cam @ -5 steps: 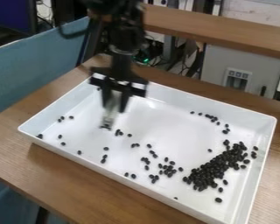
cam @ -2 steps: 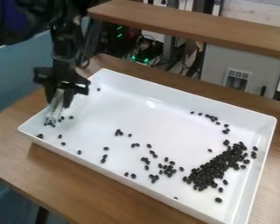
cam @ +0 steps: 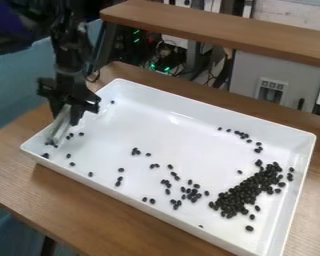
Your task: Sweep into pile
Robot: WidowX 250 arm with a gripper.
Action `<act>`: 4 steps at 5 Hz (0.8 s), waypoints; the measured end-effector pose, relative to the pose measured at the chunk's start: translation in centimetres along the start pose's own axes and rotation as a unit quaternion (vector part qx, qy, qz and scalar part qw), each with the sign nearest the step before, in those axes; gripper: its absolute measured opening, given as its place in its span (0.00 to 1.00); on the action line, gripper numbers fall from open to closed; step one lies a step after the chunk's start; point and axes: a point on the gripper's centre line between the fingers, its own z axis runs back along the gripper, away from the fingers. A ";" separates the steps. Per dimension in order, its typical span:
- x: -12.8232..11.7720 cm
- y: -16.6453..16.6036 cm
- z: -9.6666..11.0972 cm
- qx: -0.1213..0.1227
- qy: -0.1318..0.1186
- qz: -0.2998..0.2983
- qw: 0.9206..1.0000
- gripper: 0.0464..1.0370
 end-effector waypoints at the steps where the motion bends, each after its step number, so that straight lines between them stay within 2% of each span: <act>1: -0.1 -1.5 1.6 -0.007 -0.021 -0.014 1.000 0.35; 2: -0.9 -4.4 2.8 -0.006 -0.040 -0.065 0.997 0.35; 3: -0.7 -5.4 2.4 -0.021 -0.039 -0.087 0.995 0.35; 4: -0.5 -6.0 -0.1 -0.025 -0.004 -0.097 0.995 0.35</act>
